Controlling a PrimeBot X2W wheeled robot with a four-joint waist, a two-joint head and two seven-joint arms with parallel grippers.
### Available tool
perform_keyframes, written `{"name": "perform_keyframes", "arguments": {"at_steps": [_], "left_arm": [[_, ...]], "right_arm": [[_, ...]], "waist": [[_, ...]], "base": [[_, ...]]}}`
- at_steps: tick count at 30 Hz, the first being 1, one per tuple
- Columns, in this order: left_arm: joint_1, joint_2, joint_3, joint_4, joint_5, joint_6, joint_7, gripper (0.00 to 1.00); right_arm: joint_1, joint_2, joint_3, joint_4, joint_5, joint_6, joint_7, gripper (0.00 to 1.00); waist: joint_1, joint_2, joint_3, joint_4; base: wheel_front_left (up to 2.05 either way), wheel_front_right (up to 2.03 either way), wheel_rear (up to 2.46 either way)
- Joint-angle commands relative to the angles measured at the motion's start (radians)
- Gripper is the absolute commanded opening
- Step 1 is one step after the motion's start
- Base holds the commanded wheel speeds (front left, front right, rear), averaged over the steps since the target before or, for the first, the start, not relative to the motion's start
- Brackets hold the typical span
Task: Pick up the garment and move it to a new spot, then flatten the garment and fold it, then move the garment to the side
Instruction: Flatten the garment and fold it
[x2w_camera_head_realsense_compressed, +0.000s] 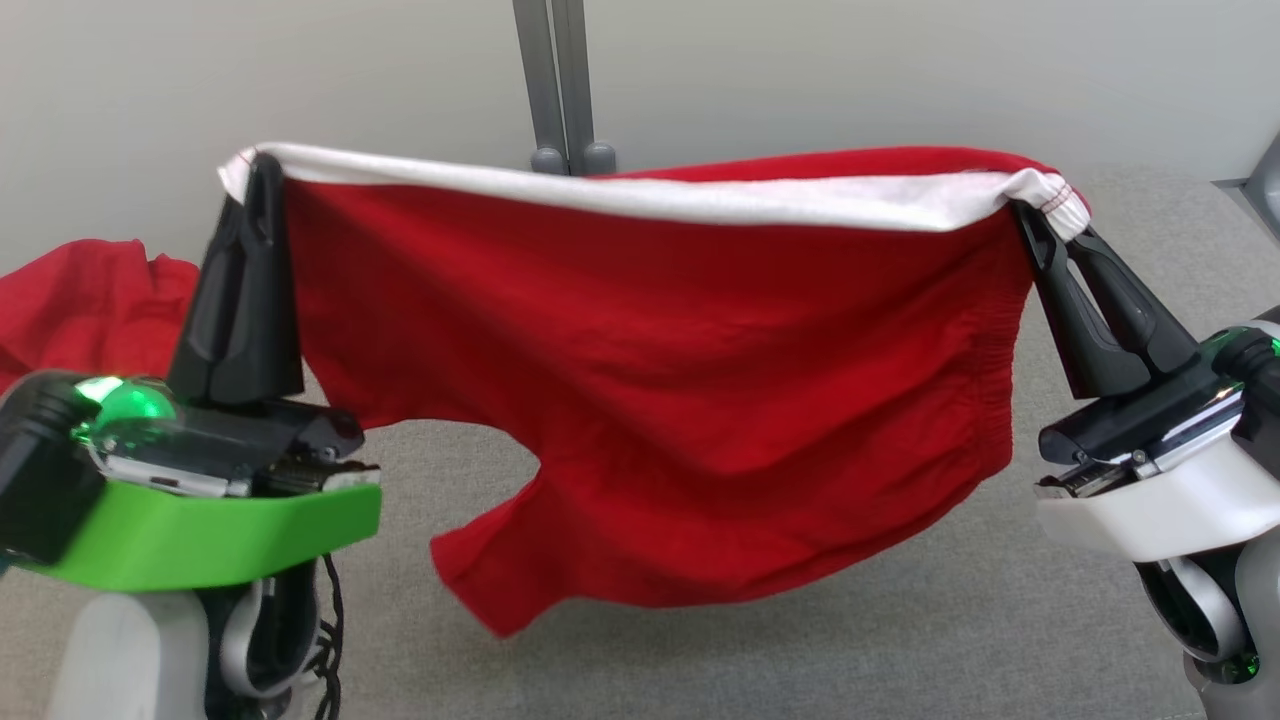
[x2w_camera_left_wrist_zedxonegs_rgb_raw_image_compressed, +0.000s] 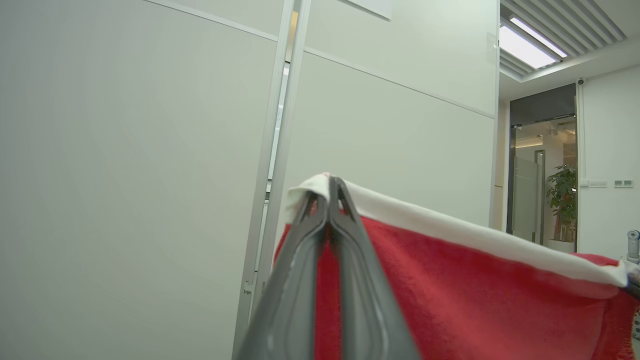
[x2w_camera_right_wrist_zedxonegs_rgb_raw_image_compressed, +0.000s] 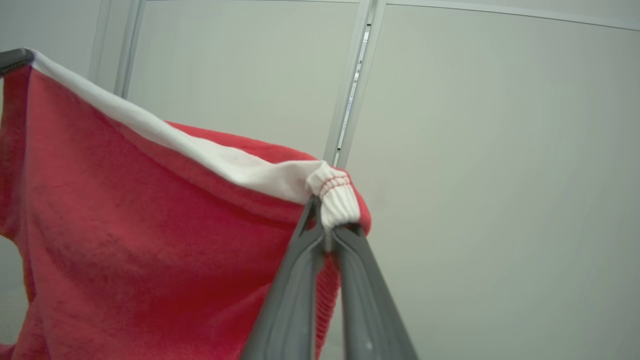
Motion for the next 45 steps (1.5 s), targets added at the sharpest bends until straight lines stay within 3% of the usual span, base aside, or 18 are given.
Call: {"name": "perform_keyframes", "arguments": {"at_steps": [1,8,16,22,27,31,36,45], "left_arm": [[-0.031,0.014,0.01,-0.015,0.0,0.007,0.022,0.0],[-0.146,0.068,0.038,0.03,-0.001,0.009,0.107,0.0],[-0.422,0.104,0.037,0.274,0.026,-0.031,0.11,0.0],[-0.737,0.152,0.012,0.508,0.124,-0.058,0.03,0.0],[-0.953,0.136,-0.01,0.698,0.205,-0.05,-0.126,0.0],[-1.035,0.108,-0.02,0.805,0.23,-0.053,-0.181,0.0],[-0.968,0.072,0.014,0.781,0.232,-0.072,-0.191,0.0],[-0.668,-0.009,0.109,0.511,0.226,-0.115,-0.189,0.0]], "right_arm": [[-0.015,0.001,0.0,-0.009,0.002,-0.001,0.01,0.0],[-0.089,-0.025,0.049,0.078,0.026,-0.002,0.025,0.0],[-0.42,-0.016,0.171,0.393,0.063,-0.002,-0.044,0.0],[-0.789,0.096,0.203,0.762,0.007,-0.002,-0.189,0.0],[-1.027,0.198,0.117,1.055,-0.123,-0.002,-0.264,0.0],[-1.123,0.255,0.033,1.171,-0.217,-0.002,-0.284,0.0],[-1.072,0.293,-0.001,1.136,-0.255,-0.002,-0.285,0.0],[-0.847,0.278,0.032,0.952,-0.177,-0.002,-0.286,0.0]], "waist": [[0.0,0.0,0.002,0.002],[0.0,0.0,0.042,0.008],[0.0,0.0,0.213,0.0],[0.0,0.0,0.349,-0.038],[0.0,0.0,0.455,-0.043],[0.0,0.0,0.544,-0.028],[0.0,0.0,0.633,-0.005],[0.0,0.0,0.66,0.018]], "base": [[0.0,0.0,0.0],[0.0,0.0,0.0],[0.0,0.0,0.0],[0.0,0.0,0.0],[0.0,0.0,0.0],[0.0,0.0,0.0],[0.0,0.0,0.0],[0.0,0.0,0.0]]}}
